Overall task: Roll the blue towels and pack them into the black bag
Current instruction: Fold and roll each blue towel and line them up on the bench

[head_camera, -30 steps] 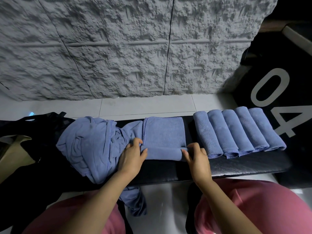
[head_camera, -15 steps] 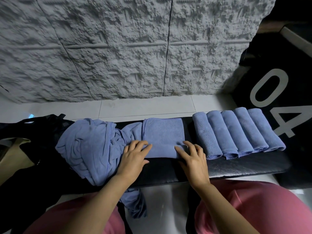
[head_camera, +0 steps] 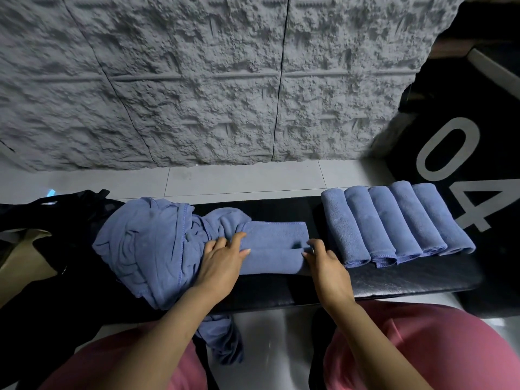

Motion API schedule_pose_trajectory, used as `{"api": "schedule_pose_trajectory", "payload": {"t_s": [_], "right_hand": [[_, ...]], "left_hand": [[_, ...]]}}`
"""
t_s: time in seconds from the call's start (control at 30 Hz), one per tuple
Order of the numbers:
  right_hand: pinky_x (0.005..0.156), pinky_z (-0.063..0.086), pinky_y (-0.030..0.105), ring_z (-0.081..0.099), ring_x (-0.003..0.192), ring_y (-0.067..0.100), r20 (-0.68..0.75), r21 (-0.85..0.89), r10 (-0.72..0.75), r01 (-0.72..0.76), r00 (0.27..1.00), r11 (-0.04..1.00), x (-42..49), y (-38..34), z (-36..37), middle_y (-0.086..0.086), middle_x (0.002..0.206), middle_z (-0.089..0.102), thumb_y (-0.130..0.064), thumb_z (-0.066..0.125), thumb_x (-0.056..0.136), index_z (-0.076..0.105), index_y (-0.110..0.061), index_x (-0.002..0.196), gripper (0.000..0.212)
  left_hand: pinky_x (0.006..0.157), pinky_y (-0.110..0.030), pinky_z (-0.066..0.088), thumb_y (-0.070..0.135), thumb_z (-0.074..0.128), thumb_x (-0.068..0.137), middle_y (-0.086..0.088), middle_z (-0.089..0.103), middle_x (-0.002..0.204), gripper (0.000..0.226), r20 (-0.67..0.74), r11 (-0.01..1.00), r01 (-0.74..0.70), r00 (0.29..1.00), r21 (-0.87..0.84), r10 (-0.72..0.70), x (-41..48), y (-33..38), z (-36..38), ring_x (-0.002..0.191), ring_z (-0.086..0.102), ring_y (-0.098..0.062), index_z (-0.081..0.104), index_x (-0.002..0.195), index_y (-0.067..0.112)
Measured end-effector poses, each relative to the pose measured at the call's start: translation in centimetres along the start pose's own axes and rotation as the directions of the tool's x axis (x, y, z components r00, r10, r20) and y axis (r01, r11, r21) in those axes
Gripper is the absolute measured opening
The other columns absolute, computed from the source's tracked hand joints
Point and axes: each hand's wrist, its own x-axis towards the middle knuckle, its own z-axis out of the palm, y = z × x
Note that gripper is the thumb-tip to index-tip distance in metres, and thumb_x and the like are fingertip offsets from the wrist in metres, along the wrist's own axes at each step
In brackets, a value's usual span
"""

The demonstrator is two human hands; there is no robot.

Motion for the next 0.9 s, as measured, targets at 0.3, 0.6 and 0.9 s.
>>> {"api": "schedule_pose_trajectory", "payload": {"t_s": [0.3, 0.6, 0.9], "right_hand": [[0.064, 0.048, 0.034, 0.044, 0.090, 0.018, -0.251, -0.242, -0.422, 0.366, 0.871, 0.899, -0.8, 0.6, 0.7, -0.013, 0.101, 0.061, -0.018, 0.060, 0.082, 0.063, -0.021, 0.096, 0.015], [0.078, 0.050, 0.038, 0.041, 0.108, 0.024, -0.115, -0.298, -0.316, 0.270, 0.942, 0.915, -0.1, 0.7, 1.2, -0.003, 0.127, 0.053, -0.018, 0.078, 0.070, 0.053, -0.027, 0.127, 0.064], [0.095, 0.044, 0.035, 0.026, 0.132, 0.024, -0.189, -0.048, -0.204, 0.198, 0.961, 0.979, -1.0, -0.9, 1.0, 0.002, 0.155, 0.014, -0.013, 0.055, 0.089, 0.013, -0.025, 0.150, 0.076]], "left_hand": [[0.076, -0.023, 0.026, 0.033, 0.070, 0.078, 0.013, 0.056, 0.085, 0.008, -0.325, 0.963, -0.267, 0.908, 0.037, 0.264, 0.2, -0.7, 0.7, 0.084, 0.043, -0.008, 0.065, 0.075, 0.027], [0.089, -0.027, 0.028, 0.042, 0.087, 0.053, 0.011, 0.058, 0.101, 0.071, -0.105, 0.952, -0.280, 0.950, 0.121, 0.293, -0.2, -0.9, 0.6, 0.100, 0.048, -0.012, 0.061, 0.116, 0.024], [0.080, -0.032, 0.047, 0.031, 0.069, 0.079, -0.001, 0.064, 0.098, 0.054, -0.052, 0.976, -0.173, 0.985, -0.131, 0.167, 0.4, 2.3, -1.2, 0.087, 0.059, -0.025, 0.048, 0.129, 0.025]]}}
